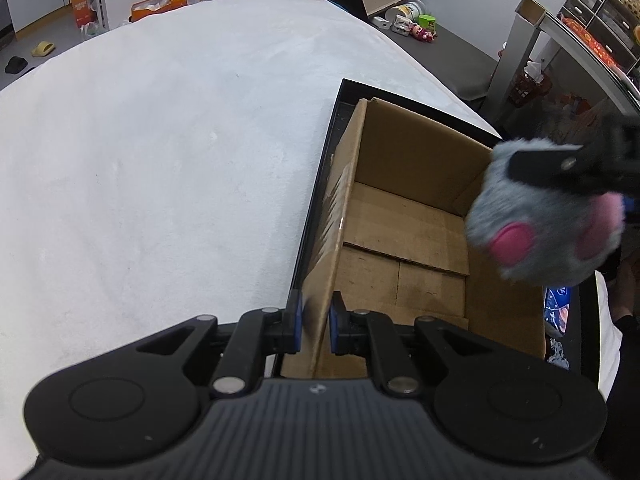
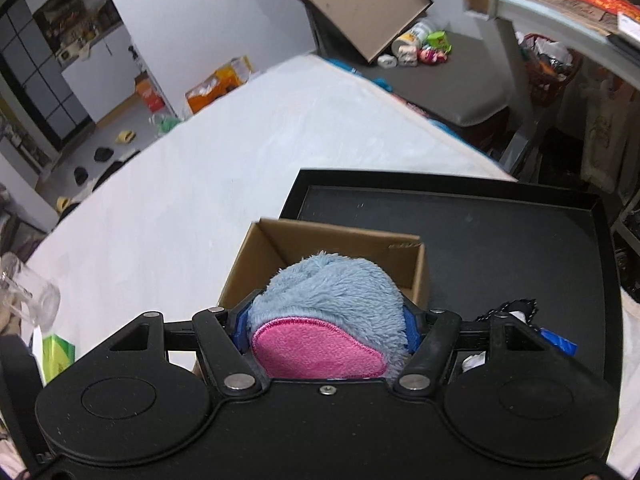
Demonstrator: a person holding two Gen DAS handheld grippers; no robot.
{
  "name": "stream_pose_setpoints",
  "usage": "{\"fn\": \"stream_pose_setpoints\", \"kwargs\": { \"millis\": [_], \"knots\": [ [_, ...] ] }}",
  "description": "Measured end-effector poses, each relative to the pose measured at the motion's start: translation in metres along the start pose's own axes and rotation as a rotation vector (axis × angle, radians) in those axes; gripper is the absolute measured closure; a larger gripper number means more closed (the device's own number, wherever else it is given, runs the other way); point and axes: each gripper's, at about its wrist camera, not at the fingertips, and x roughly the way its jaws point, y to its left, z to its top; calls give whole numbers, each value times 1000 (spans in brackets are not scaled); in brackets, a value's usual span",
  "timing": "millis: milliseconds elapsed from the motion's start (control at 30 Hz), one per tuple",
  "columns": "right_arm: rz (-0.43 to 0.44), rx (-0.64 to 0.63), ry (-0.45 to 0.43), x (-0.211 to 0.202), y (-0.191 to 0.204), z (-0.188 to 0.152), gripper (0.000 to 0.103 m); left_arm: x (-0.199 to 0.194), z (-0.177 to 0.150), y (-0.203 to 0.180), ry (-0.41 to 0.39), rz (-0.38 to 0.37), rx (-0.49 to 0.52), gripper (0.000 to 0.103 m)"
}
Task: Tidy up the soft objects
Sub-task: 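Lift the grey plush with the right tool and carry it over the box, then open the right tool to drop the grey plush into the box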
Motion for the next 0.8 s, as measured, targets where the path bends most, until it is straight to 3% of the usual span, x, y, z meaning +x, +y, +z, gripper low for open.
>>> {"fn": "stream_pose_setpoints", "kwargs": {
  "millis": [400, 567, 633, 800],
  "knots": [
    [-30, -29, 73, 37, 17, 4, 37, 0, 3, 3, 18, -24, 2, 91],
    [-26, -15, 65, 44, 19, 9, 36, 1, 4, 5, 25, -34, -2, 91],
    [-14, -1, 44, 44, 20, 10, 30, 2, 4, 7, 26, -37, -5, 91],
    [14, 36, 41, 45, 19, 12, 27, 2, 6, 9, 32, -42, -17, 91]
  ]
}}
